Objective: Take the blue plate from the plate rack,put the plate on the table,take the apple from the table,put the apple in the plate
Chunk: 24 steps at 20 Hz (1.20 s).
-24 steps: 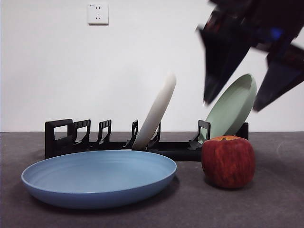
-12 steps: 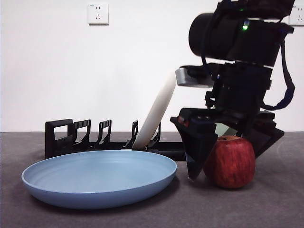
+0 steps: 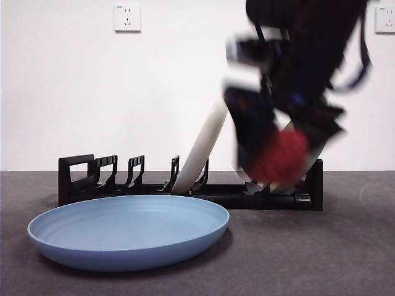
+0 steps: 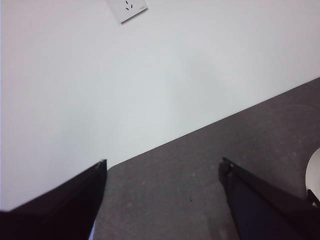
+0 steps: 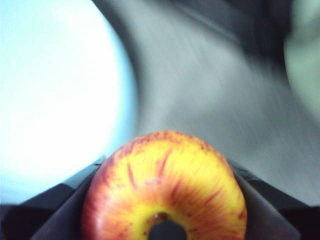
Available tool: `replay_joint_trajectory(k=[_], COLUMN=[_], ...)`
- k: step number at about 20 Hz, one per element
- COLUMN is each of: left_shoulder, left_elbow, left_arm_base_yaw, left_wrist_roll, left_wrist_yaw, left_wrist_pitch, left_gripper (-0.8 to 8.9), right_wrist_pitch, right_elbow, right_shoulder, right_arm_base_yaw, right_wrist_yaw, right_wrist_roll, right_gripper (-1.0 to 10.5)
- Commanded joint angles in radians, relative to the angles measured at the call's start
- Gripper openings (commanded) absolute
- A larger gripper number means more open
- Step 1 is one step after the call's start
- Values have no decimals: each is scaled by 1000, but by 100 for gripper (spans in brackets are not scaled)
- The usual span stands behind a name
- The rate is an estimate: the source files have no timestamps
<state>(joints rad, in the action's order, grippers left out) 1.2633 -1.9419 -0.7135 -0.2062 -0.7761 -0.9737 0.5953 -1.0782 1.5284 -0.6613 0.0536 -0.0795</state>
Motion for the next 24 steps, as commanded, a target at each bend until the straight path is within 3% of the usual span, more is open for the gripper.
replay_joint_trajectory(k=[1, 11, 15, 19, 24], left_shoulder=[11, 30, 30, 30, 31], left_elbow=[2, 2, 2, 2, 3], left_arm_base_yaw=[4, 153, 219, 279, 323], left_wrist_roll=[-4, -5, -4, -2, 26], left_wrist_yaw=[-3, -4, 0, 2, 87], left_wrist_pitch=[16, 32, 10, -15, -60], left_gripper=[377, 377, 377, 377, 377], right_wrist_pitch=[-11, -32, -19, 13, 20], right_elbow=[-69, -381, -396, -396, -396], right_shoulder=[3, 322, 435, 484, 524], right_arm_base_yaw=[-32, -227, -264, -266, -265], right_wrist_yaw=[105, 88, -38, -34, -34], right_wrist_roll=[-14, 3, 38, 47, 71], right_gripper=[-12, -12, -12, -12, 7])
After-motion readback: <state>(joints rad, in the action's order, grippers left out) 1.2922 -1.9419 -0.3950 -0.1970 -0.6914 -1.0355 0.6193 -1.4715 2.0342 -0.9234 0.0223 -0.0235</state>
